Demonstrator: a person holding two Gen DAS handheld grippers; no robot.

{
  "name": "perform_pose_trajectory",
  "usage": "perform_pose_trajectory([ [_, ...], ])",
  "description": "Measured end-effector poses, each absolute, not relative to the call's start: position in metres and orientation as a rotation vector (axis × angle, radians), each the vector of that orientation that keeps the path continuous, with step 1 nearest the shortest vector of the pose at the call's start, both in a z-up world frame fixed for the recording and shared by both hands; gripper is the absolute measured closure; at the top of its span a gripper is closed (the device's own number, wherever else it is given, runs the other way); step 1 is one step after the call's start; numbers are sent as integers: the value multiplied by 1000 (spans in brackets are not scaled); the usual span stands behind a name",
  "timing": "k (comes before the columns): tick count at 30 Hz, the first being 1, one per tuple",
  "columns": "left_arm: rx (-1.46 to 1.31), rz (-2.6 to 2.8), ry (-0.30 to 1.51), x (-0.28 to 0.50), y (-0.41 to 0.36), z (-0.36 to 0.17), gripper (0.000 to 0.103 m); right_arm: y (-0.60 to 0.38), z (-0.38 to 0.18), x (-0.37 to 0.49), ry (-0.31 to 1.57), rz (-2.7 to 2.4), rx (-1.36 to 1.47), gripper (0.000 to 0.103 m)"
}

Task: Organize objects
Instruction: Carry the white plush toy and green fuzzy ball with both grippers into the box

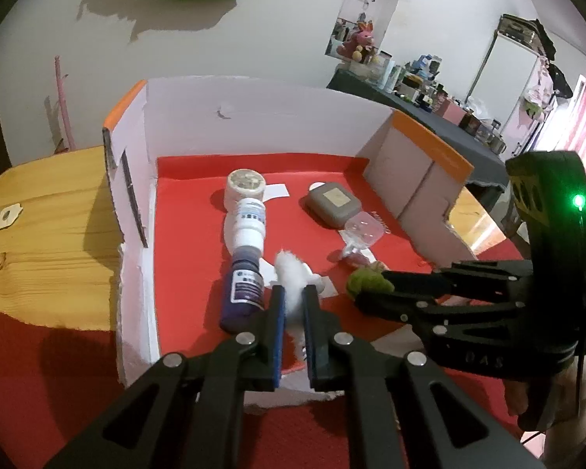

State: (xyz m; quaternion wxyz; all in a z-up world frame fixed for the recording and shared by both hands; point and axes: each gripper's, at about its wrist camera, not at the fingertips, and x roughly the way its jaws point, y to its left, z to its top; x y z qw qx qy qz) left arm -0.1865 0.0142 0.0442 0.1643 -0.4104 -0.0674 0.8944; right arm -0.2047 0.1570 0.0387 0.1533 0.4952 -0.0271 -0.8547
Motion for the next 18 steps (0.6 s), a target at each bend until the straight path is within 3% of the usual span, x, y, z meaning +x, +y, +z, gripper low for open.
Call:
perform_pose_trajectory([
  [18,-1191,2550,-227,-209,19,35,92,177,37,-214,-20,-2541,1444,75],
])
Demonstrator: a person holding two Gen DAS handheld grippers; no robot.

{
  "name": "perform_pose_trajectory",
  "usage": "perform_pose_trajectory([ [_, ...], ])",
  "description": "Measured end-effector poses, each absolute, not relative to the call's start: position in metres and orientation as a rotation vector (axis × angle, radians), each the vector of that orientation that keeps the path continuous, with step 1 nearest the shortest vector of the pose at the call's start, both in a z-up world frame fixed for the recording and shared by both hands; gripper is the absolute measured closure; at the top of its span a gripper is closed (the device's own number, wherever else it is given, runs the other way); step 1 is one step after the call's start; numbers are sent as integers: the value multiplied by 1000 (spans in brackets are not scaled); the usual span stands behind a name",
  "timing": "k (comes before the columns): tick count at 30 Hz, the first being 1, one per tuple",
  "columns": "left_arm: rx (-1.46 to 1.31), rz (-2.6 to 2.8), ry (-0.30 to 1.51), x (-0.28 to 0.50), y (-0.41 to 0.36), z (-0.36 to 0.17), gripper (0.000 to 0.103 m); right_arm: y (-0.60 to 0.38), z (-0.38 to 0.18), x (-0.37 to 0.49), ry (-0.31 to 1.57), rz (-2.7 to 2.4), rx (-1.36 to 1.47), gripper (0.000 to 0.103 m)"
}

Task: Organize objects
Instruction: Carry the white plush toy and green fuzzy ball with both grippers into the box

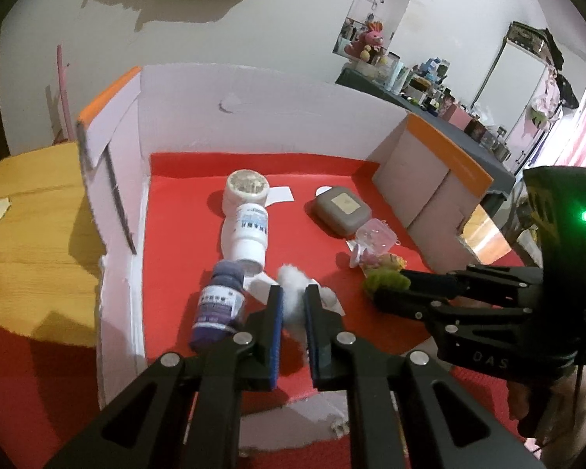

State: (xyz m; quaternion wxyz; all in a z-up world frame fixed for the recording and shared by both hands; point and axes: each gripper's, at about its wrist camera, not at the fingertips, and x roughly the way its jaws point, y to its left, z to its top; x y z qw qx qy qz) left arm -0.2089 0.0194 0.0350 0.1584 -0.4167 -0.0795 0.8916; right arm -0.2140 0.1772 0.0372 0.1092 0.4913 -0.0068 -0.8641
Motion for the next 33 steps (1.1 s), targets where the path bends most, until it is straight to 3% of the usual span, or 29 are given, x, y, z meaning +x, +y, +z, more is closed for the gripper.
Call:
perform_pose_trajectory([
  [18,-1225,2584,-261,-223,7,23,88,181,37,-209,44,-2590,1444,75],
  [22,-1252,2607,-186,-222,14,16,92,182,38,-208,39,-2591,1442,75],
  [33,-1252,2581,-231,-222,14,16,92,182,39,-208,2,-2584,1431,75],
])
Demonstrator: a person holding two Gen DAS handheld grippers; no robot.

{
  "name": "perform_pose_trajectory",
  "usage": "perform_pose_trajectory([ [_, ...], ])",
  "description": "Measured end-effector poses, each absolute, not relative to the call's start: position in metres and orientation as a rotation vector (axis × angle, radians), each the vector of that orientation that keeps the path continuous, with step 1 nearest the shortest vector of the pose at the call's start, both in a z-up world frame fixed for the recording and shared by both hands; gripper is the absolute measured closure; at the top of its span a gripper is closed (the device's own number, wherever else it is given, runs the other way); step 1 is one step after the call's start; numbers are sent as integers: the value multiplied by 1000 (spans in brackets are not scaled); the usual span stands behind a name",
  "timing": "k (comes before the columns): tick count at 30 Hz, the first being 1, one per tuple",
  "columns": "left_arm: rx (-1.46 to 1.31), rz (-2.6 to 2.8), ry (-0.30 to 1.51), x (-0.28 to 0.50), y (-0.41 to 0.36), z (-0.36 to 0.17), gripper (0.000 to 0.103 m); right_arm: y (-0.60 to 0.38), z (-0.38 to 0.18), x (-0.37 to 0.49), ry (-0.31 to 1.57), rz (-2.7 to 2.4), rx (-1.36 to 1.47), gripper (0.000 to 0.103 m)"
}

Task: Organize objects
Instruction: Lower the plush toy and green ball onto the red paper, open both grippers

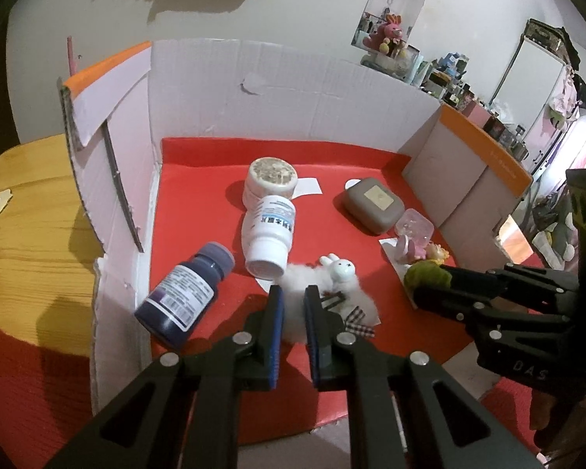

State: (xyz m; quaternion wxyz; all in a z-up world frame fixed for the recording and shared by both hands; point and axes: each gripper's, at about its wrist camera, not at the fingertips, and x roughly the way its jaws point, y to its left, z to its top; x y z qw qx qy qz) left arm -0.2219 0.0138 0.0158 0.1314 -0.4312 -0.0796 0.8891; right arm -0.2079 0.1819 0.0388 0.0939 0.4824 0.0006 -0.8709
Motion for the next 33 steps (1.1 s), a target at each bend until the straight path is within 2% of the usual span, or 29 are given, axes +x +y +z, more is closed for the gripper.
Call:
perform_pose_trajectory([
  [7,-1247,2571,-245,-219,16,18,91,178,40,-205,-11,-2570,1424,74],
  [12,-1239,2562,-262,-217,14,21,83,178,42,-202,-13,-2575,1417,72],
  [15,-1230,2564,-264,-214,13,23,80,177,45,-199,-12,-2586,1395,44],
  [17,-1225,2567,-263,-212,12,25,75,176,48,-198,-9,-2594,1388,43],
  [27,-1201,2574,-247,-201,12,32,74,173,52,-193,-14,-2601,1383,43],
  [29,-1193,2585,-235,-199,12,34,63,172,54,-191,-12,-2608,1375,43],
  [33,-1171,2609,-218,-192,12,41,56,173,63,-184,-16,-2625,1347,39],
])
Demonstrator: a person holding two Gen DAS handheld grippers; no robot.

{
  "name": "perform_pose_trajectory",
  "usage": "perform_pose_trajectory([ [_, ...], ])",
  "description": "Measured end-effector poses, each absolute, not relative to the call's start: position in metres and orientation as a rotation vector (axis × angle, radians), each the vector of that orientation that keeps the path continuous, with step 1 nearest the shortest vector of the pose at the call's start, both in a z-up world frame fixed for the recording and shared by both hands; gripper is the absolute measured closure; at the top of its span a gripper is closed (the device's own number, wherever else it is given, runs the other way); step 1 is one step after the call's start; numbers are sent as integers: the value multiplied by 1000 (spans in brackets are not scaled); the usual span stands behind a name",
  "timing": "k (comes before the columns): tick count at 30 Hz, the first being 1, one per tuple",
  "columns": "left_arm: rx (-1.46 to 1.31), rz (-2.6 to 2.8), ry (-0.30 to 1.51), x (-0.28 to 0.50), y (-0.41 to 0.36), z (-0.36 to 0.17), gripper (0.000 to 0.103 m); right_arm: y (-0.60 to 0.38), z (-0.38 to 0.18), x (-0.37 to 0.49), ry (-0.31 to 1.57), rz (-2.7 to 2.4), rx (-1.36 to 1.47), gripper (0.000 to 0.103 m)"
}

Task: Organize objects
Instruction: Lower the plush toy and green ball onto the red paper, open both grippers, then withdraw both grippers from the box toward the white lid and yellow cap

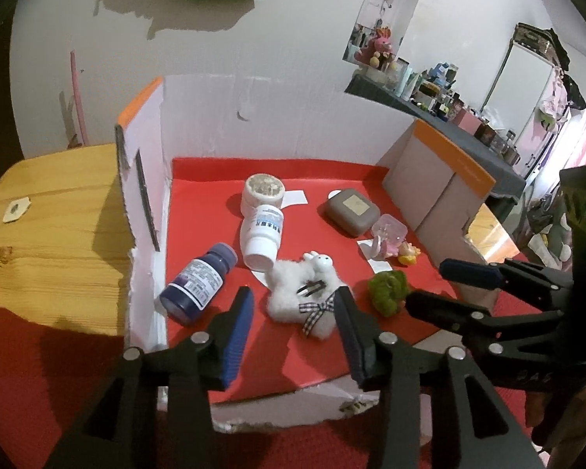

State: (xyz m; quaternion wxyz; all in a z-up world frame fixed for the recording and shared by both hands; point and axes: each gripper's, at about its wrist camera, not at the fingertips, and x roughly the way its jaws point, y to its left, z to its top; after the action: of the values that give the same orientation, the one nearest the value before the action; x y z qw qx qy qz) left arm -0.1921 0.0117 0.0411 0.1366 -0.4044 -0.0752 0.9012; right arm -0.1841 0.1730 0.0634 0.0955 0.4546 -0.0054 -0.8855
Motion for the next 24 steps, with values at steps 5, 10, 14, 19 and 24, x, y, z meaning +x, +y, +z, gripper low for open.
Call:
perform_pose_trajectory([
  [5,-1126,2644,-206,-181,9,54,44,171,78,-170,-12,-2649,1292,36],
  [10,-1086,2660,-210,-169,8,66,39,166,89,-156,-1,-2662,1251,31],
  [14,-1060,2688,-195,-160,7,72,29,163,97,-143,10,-2670,1223,29],
  [19,-1038,2708,-201,-149,4,79,22,162,104,-132,13,-2681,1198,29],
  [24,-1021,2719,-203,-138,3,84,14,161,107,-118,-4,-2683,1178,29],
])
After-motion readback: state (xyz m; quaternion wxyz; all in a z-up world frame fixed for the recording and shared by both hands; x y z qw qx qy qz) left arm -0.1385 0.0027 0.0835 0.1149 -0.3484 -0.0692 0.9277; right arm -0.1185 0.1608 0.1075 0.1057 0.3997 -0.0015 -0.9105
